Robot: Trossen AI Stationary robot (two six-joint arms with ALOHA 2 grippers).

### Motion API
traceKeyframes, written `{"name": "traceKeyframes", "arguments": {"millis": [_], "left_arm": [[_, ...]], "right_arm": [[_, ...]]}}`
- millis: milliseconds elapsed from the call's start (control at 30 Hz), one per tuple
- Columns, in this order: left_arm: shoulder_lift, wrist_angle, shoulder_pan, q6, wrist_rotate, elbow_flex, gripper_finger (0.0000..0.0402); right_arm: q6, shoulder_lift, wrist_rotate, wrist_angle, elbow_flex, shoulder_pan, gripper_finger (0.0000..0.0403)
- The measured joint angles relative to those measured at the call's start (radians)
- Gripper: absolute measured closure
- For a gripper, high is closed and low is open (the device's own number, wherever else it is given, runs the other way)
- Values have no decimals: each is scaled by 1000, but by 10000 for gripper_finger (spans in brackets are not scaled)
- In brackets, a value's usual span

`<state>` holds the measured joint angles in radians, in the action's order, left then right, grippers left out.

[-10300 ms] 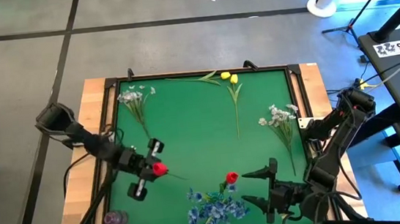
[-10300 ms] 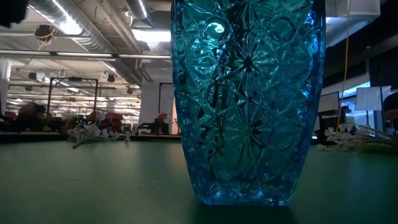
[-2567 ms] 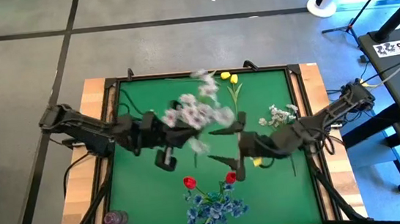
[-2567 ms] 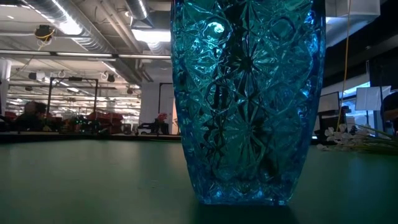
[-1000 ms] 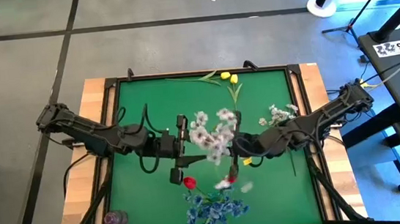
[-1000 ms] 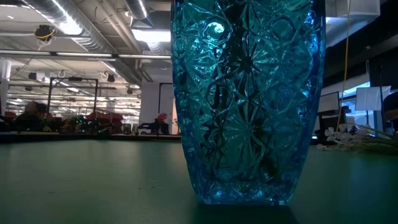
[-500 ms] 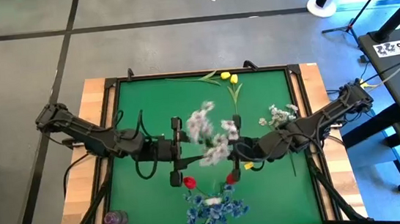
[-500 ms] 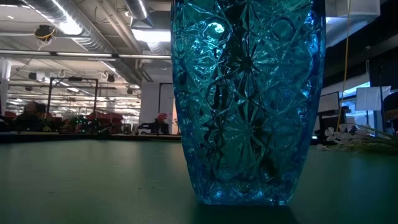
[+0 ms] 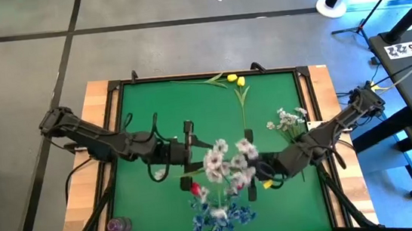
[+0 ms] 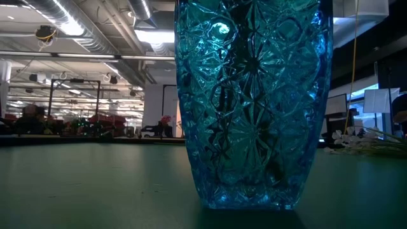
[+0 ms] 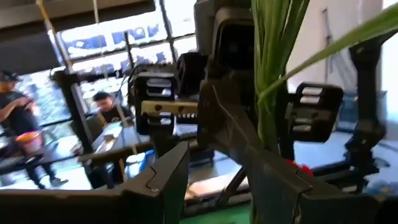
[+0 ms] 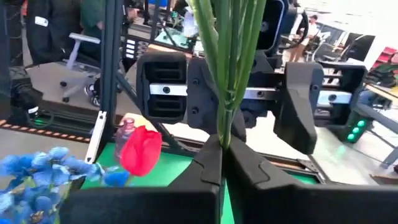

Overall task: Sort flowers into vase by color
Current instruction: Put the left white flower into the purple vase

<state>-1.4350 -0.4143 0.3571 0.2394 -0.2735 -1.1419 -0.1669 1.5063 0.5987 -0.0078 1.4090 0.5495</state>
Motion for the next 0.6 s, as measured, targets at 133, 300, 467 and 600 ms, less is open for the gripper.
{"name": "traceKeyframes", "arguments": {"millis": [133, 300, 467, 600], "left_arm": [[-26, -45, -19, 0, 15, 0, 248], [-28, -16, -24, -24, 44, 0, 248], [-23, 1, -3, -23, 26, 0, 248], [-22, 12, -4, -24, 22, 0, 248]], "right_arm": [[-6, 0, 2, -24, 0, -5, 399], [5, 3, 19, -74, 0, -4, 396], [1, -3, 41, -74, 0, 24, 399], [3, -5, 75, -92, 0, 34, 399]]}}
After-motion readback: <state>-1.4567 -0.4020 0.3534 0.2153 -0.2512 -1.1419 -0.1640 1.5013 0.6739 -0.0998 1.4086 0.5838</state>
